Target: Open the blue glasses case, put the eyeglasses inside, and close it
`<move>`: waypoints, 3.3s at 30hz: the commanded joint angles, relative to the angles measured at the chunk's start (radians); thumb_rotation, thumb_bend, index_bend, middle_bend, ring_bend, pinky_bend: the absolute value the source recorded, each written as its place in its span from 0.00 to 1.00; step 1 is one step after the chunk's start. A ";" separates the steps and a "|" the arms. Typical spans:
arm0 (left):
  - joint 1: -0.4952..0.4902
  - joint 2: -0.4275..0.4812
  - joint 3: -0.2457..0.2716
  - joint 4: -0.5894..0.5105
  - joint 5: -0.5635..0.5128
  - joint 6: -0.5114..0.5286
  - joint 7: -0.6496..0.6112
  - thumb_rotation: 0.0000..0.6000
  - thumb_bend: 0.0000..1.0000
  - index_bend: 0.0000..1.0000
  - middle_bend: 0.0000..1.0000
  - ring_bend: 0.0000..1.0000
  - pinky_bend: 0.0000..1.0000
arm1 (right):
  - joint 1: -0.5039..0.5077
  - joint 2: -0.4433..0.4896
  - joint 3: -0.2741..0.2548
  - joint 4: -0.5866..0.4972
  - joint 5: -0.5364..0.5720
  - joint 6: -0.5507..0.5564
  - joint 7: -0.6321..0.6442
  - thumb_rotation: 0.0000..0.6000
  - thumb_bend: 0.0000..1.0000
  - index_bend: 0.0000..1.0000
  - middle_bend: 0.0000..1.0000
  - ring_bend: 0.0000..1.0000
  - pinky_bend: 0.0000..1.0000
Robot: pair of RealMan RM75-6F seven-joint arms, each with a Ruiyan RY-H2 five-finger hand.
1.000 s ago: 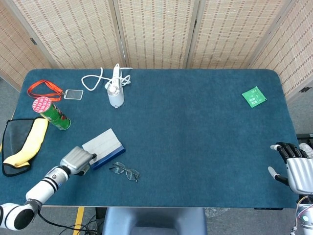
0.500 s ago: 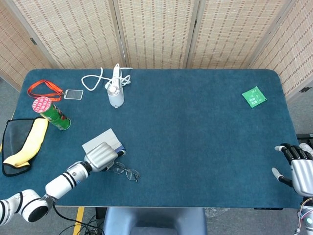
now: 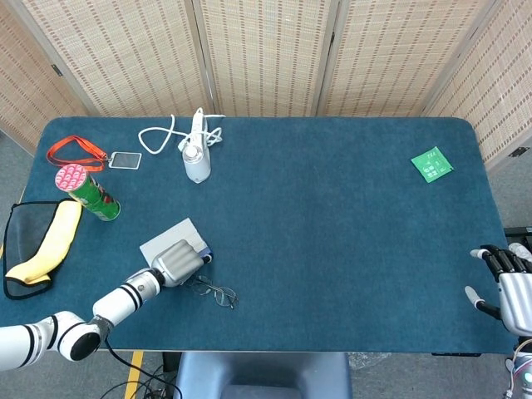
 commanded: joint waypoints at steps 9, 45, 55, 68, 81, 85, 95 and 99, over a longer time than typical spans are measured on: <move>-0.089 -0.051 0.082 0.059 -0.420 0.132 0.245 1.00 0.58 0.27 0.99 0.92 0.97 | 0.001 -0.003 0.001 0.002 -0.005 0.000 0.004 1.00 0.21 0.27 0.26 0.29 0.30; -0.009 0.129 0.190 -0.152 -0.481 0.180 0.125 1.00 0.58 0.27 0.99 0.92 0.97 | 0.007 -0.001 0.001 -0.006 -0.018 -0.003 -0.003 1.00 0.21 0.27 0.26 0.31 0.30; -0.093 0.116 0.133 -0.173 -0.509 0.025 0.021 1.00 0.58 0.28 0.99 0.92 0.97 | -0.003 -0.001 -0.001 0.009 -0.013 0.004 0.017 1.00 0.21 0.27 0.27 0.31 0.30; -0.214 -0.029 0.061 -0.031 -0.547 0.004 -0.042 1.00 0.58 0.23 0.99 0.92 0.97 | -0.017 0.003 0.000 0.029 0.003 0.011 0.040 1.00 0.21 0.27 0.27 0.31 0.30; -0.196 -0.014 0.044 -0.013 -0.468 0.096 -0.147 1.00 0.58 0.21 0.98 0.91 0.97 | -0.021 0.005 0.003 0.032 0.002 0.014 0.047 1.00 0.21 0.27 0.27 0.32 0.30; -0.138 0.010 0.041 -0.029 -0.346 0.148 -0.203 1.00 0.57 0.21 0.97 0.90 0.97 | -0.020 0.002 0.002 0.033 0.000 0.013 0.049 1.00 0.21 0.27 0.27 0.32 0.30; -0.065 -0.092 0.042 0.116 -0.118 0.161 -0.286 1.00 0.33 0.22 0.97 0.89 0.97 | -0.018 0.004 0.001 0.021 -0.008 0.013 0.035 1.00 0.21 0.27 0.27 0.32 0.30; -0.064 -0.156 0.030 0.196 -0.083 0.135 -0.300 1.00 0.29 0.24 0.97 0.89 0.97 | -0.019 0.006 -0.001 0.017 -0.008 0.011 0.030 1.00 0.21 0.27 0.27 0.32 0.30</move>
